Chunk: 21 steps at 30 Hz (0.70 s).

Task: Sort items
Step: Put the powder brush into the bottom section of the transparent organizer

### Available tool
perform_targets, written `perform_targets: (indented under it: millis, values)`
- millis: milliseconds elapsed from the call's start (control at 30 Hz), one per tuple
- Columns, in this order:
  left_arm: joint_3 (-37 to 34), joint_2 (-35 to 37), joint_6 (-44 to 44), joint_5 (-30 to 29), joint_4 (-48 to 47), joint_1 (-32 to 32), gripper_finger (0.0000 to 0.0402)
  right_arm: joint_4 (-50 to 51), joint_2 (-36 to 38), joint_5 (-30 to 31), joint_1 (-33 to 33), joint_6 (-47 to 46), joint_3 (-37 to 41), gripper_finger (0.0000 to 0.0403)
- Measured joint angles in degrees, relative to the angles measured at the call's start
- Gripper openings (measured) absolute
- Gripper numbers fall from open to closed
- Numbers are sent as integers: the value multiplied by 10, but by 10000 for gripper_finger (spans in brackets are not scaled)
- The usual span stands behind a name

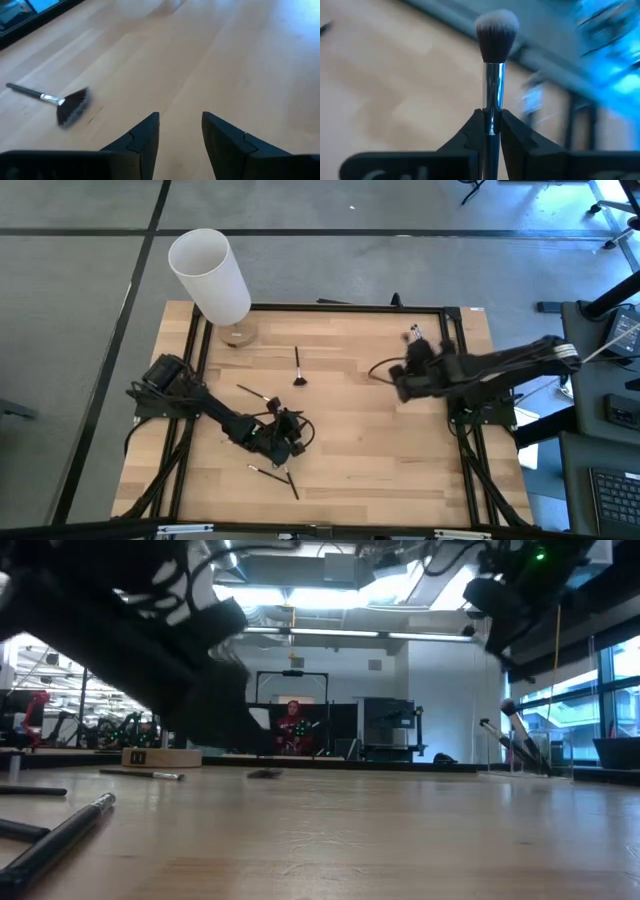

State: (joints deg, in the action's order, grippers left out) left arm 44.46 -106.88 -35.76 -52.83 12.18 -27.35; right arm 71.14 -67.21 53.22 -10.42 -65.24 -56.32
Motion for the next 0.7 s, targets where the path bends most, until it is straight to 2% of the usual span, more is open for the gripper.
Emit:
perform_targets:
  millis: [100, 233, 367, 467, 567, 700]
  values:
    - [0, -24, -9, 4, 5, 14, 143, 12, 33, 72, 14, 0, 25, 46]
    - [1, -54, -9, 21, 38, 31, 143, -34, 58, 145, 25, 15, 89, 48]
    - [0, -69, 67, 11, 110, 29, 143, -73, 66, 188, 46, 14, 156, 47]
    - [1, -62, 171, -39, 196, 17, 143, -109, 68, 193, 65, 15, 200, 47]
    - [1, -58, 266, -56, 257, 15, 143, -142, 69, 189, 78, 14, 240, 48]
    - [1, -58, 308, -56, 285, 18, 143, -176, 69, 175, 80, 13, 283, 49]
